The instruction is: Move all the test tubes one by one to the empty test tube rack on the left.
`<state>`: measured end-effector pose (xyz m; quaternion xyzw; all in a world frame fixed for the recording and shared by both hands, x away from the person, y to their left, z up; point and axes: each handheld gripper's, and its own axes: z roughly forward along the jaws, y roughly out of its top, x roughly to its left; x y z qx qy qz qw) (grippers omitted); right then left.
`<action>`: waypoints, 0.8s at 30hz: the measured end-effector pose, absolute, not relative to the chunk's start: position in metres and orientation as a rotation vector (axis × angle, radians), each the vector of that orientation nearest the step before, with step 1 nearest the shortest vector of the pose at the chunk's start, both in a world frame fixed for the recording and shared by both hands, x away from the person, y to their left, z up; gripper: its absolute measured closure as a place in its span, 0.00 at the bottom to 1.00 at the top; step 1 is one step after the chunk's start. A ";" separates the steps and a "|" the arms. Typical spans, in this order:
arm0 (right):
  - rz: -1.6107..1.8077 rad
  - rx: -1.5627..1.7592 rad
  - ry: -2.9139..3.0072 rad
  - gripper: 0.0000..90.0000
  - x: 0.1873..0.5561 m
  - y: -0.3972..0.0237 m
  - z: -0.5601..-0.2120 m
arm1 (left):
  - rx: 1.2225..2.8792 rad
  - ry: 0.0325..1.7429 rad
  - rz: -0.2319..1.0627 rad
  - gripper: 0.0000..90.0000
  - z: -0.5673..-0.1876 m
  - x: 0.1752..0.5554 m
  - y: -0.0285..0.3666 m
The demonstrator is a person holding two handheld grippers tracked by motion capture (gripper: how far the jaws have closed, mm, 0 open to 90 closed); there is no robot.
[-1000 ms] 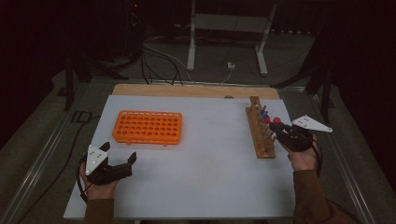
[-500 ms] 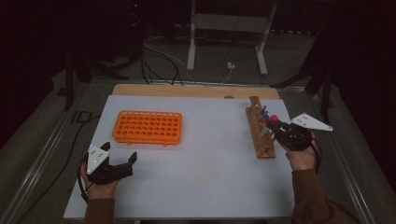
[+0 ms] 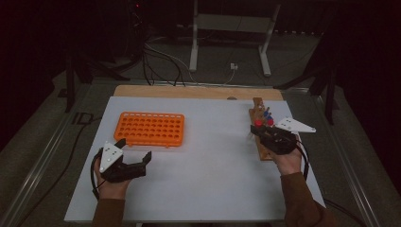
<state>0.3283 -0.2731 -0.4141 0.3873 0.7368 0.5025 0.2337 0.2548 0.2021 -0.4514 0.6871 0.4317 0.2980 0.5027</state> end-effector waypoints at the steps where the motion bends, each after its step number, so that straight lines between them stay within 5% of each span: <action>1: 1.380 1.064 2.023 0.83 0.328 -0.273 -0.414 | 1.658 1.032 0.717 0.01 -0.450 0.256 0.200; 24: 1.433 0.991 2.174 0.83 0.337 -0.209 -0.425 | 1.718 0.914 0.597 0.02 -0.462 0.294 0.093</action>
